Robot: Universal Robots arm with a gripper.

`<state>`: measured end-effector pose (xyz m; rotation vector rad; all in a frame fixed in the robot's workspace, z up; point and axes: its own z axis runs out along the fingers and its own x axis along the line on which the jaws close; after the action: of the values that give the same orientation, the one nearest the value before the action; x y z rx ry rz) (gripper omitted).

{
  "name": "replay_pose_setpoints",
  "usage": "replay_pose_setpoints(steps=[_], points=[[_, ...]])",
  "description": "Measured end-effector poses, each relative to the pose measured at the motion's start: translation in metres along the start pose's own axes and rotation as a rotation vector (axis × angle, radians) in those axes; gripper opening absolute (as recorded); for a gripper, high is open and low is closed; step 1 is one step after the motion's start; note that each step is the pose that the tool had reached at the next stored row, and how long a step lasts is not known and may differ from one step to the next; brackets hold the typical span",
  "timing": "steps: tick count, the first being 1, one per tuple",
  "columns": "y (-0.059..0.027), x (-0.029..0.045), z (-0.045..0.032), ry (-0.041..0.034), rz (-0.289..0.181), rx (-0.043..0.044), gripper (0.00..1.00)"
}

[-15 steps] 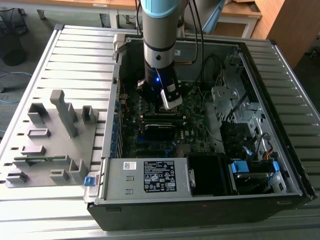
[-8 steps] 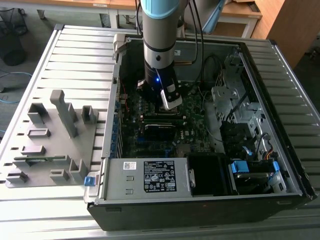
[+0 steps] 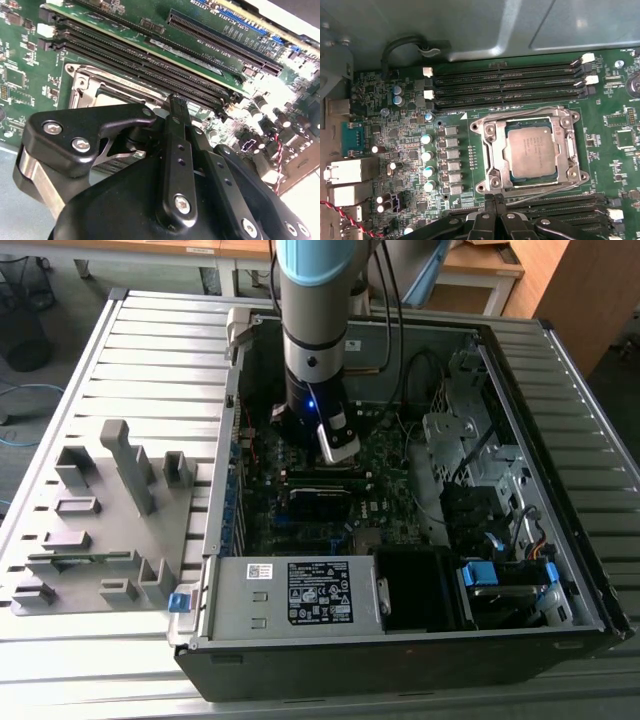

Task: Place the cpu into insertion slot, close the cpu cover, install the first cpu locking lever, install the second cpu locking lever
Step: 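Install the second cpu locking lever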

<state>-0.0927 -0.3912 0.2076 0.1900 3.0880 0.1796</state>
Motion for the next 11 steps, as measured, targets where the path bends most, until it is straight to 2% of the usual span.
replay_pose_setpoints(steps=[4, 11], points=[[-0.0005, 0.0005, 0.0032, 0.0000, 0.000, -0.0001, 0.10], [-0.0007, 0.0020, 0.0040, 0.0004, 0.000, -0.0033, 0.10]])
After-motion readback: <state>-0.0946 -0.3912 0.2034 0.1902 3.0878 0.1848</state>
